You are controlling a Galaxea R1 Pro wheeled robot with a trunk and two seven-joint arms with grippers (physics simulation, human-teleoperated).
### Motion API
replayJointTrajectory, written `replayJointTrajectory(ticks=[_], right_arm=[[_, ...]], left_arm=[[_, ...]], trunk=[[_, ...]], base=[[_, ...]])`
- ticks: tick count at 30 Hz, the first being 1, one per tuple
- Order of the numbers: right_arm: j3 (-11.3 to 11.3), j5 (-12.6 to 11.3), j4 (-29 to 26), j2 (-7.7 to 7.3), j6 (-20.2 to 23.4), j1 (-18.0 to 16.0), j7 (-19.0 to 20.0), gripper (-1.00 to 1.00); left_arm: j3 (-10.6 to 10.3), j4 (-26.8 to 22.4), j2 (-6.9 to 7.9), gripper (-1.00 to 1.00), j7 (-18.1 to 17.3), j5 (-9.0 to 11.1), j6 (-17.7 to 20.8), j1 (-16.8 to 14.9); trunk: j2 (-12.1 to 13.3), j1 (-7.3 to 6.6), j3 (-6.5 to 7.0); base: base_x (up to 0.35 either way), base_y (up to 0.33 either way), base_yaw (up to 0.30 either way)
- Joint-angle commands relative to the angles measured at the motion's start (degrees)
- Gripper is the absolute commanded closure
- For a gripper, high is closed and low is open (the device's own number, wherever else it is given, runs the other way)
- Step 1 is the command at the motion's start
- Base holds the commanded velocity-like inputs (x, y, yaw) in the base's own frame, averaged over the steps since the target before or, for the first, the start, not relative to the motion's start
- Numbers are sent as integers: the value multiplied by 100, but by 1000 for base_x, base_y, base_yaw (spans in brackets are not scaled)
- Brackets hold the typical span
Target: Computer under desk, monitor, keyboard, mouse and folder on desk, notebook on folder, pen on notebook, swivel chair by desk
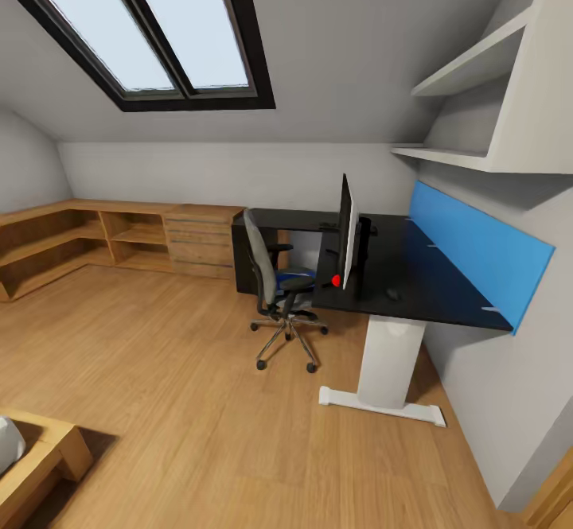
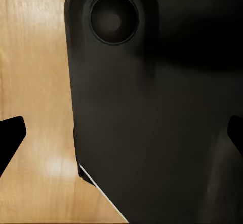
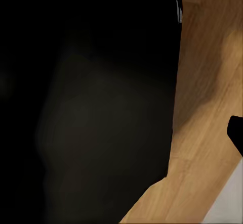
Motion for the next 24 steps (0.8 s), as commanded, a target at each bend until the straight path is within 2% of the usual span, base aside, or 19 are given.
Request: replayJointTrajectory(ticks=[1, 4, 10, 24], right_arm=[[0, 0, 0, 0, 0, -1, 0, -100], [-2, 31, -30, 90, -27, -100, -12, -100], [-16, -26, -35, 94, -71, -264, -15, -100], [-26, -52, 8, 94, -521, -291, -18, -100]], left_arm=[[0, 0, 0, -100, 0, 0, 0, -1], [0, -97, -98, -100, -16, -9, -8, 33], [-1, -134, -279, -100, -11, -14, -9, 41], [1, -167, -295, -100, -9, 8, -3, 43]], trunk=[[-1, 0, -3], [79, -44, 33], [320, -175, 141], [881, -483, 392]], base=[[0, 0, 0], [0, 0, 0], [0, 0, 0], [0, 0, 0]])
